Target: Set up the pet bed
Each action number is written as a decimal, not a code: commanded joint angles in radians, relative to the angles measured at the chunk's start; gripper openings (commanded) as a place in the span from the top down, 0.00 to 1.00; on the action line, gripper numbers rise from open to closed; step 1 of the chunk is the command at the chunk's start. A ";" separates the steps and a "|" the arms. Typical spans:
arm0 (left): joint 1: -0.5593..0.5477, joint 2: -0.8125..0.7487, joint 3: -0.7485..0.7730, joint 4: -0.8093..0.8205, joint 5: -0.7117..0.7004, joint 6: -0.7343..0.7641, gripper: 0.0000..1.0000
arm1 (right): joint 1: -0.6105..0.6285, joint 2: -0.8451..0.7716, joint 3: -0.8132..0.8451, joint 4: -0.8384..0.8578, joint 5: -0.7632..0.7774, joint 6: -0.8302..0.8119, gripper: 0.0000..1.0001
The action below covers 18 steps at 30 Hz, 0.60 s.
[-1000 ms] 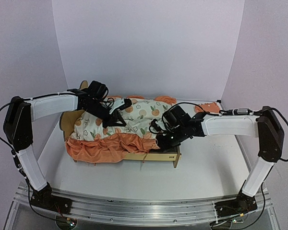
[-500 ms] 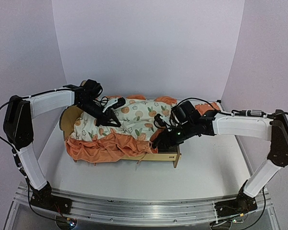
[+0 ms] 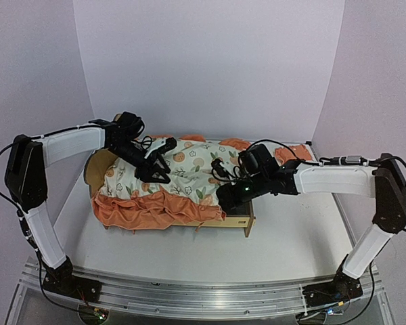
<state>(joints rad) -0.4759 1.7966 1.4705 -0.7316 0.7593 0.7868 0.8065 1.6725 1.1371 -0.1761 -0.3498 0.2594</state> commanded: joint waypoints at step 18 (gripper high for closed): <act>-0.307 -0.255 -0.336 0.301 -0.245 0.090 0.34 | 0.013 -0.061 0.011 -0.116 0.183 0.213 0.69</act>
<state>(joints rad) -0.7616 1.5459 1.1677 -0.5476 0.6014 0.8396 0.8150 1.6905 1.1255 -0.2128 -0.2291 0.4039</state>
